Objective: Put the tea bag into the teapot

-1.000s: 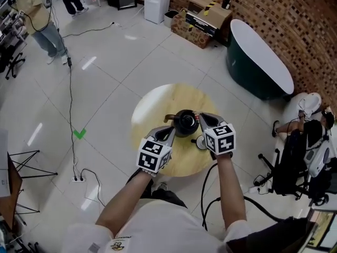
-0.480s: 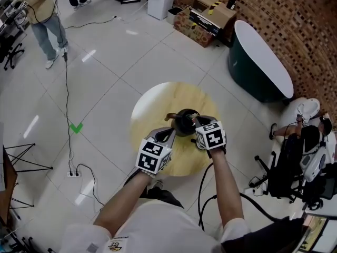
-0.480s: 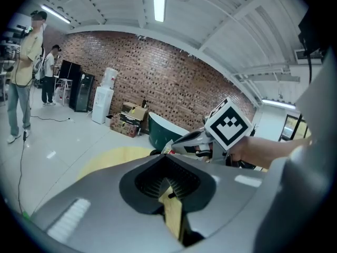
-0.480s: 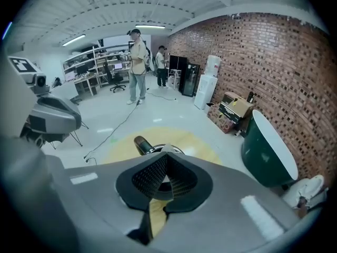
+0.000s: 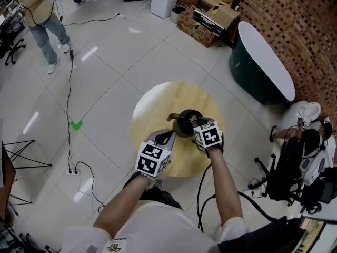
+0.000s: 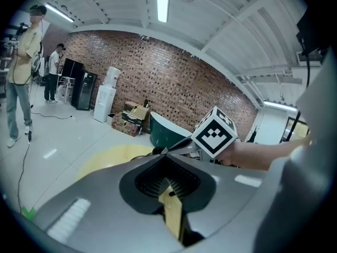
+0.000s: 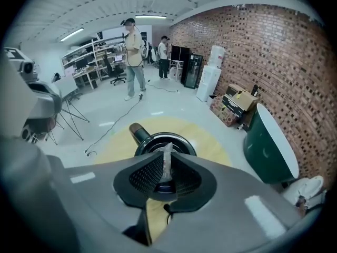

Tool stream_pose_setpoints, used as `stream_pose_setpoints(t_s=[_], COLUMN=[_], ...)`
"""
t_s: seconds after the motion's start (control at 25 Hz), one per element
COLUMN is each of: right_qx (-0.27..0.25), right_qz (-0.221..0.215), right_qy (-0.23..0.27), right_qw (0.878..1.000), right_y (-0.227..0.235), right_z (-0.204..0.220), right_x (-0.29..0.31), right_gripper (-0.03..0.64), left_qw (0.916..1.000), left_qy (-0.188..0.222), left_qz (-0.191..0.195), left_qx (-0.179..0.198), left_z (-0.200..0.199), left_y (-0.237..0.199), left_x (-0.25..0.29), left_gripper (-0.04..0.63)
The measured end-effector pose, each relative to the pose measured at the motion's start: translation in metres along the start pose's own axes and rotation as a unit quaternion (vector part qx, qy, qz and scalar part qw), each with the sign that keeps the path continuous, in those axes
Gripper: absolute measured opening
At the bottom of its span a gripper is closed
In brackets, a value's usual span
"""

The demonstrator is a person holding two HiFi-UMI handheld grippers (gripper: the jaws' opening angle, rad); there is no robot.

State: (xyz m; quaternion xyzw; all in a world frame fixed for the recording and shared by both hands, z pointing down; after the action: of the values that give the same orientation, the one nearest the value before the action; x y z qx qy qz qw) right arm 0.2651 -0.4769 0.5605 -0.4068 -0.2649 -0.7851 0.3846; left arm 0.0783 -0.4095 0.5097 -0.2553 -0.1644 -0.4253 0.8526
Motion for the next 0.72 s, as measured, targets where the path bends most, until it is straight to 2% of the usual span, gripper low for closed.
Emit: stream_pose_setpoints(t_s=[0.08, 0.32, 0.36, 0.4, 0.48, 0.6, 0.72], right_qx=[0.006, 0.021, 0.028, 0.036, 0.056, 0.096, 0.143], right_qz=[0.000, 0.005, 0.008, 0.010, 0.010, 0.002, -0.023], right_qy=[0.006, 0.039, 0.051, 0.066, 0.101, 0.171, 0.256], right_qw=[1.000, 0.999, 0.998, 0.997, 0.993, 0.981, 0.956], right_y=[-0.001, -0.005, -0.006, -0.007, -0.012, -0.019, -0.023], right_z=[0.000, 0.001, 0.003, 0.004, 0.007, 0.014, 0.028], right_x=[0.002, -0.011, -0.017, -0.023, -0.037, -0.061, -0.083], right_gripper=[0.072, 0.079, 0.063, 0.002, 0.002, 0.002, 0.000], left_qw=[1.0000, 1.0000, 1.0000, 1.0000, 1.0000, 0.9999, 0.9994], left_qy=[0.000, 0.001, 0.001, 0.002, 0.004, 0.013, 0.027], left_qz=[0.000, -0.001, -0.001, -0.001, -0.001, -0.004, -0.012], left_qx=[-0.001, -0.001, 0.000, 0.001, 0.003, 0.009, 0.017], left_z=[0.002, 0.006, 0.006, 0.006, 0.005, 0.001, -0.003], left_y=[-0.002, -0.006, -0.006, -0.006, -0.006, -0.005, 0.001], left_x=[-0.001, -0.001, -0.001, -0.001, -0.002, -0.005, -0.009], left_gripper=[0.012, 0.012, 0.012, 0.012, 0.012, 0.012, 0.012])
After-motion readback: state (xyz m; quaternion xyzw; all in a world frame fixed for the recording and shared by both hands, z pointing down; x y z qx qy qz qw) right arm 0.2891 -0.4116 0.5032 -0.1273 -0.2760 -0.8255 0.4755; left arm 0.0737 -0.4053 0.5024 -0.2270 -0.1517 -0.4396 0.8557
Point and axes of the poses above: the fingertips, and each gripper's own axes: x forward along the fingers, y to its right, z out of its underside, the point moved 8 cm from there along -x, backward along the fingers, and after that the axes turned 11 degrees about -z, right-handed, at the moved point
